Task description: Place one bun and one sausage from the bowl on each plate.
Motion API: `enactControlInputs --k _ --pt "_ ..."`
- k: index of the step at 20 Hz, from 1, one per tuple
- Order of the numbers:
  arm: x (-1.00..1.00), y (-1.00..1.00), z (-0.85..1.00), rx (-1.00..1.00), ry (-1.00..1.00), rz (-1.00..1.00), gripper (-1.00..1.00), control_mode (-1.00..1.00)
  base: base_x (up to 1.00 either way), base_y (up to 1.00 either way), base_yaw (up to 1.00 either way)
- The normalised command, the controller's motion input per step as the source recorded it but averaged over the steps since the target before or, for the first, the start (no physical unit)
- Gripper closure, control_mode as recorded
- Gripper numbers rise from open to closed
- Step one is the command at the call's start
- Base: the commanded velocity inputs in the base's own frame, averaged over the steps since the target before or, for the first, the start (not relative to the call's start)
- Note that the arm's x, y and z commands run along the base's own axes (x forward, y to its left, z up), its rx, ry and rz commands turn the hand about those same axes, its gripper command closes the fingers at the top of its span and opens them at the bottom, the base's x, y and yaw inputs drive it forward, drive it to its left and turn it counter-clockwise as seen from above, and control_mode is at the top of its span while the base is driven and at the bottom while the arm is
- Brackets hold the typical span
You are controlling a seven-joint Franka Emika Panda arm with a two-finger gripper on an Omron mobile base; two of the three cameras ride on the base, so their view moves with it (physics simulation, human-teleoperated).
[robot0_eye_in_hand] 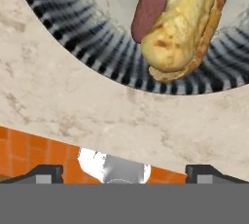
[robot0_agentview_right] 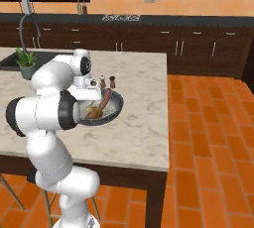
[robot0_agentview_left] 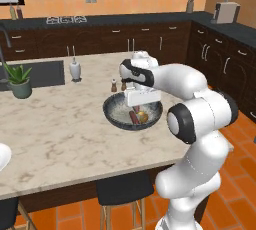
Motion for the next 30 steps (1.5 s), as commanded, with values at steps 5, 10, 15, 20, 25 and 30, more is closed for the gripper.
enactControlInputs --k 5,10,15,20,25,30 --pt "0.03 -0.22 -0.41 0.0 0.0 0.0 -1.0 -1.0 0.0 0.0 0.0" --pt "0.11 -0.1 -0.41 0.0 0.0 -0.03 -1.0 -1.0 0.0 0.0 0.0" --pt "0.66 0.0 -0.09 0.0 0.0 -0.06 -1.0 -1.0 0.0 0.0 0.0" --pt "0.75 0.0 -0.39 0.0 0.0 -0.04 -1.0 -1.0 0.0 0.0 0.0" --pt "-0.14 -0.02 -0.31 0.0 0.08 0.0 -1.0 -1.0 0.0 0.0 0.0" --pt "-0.2 0.0 -0.06 0.0 0.02 0.0 -1.0 -1.0 0.0 0.0 0.0"
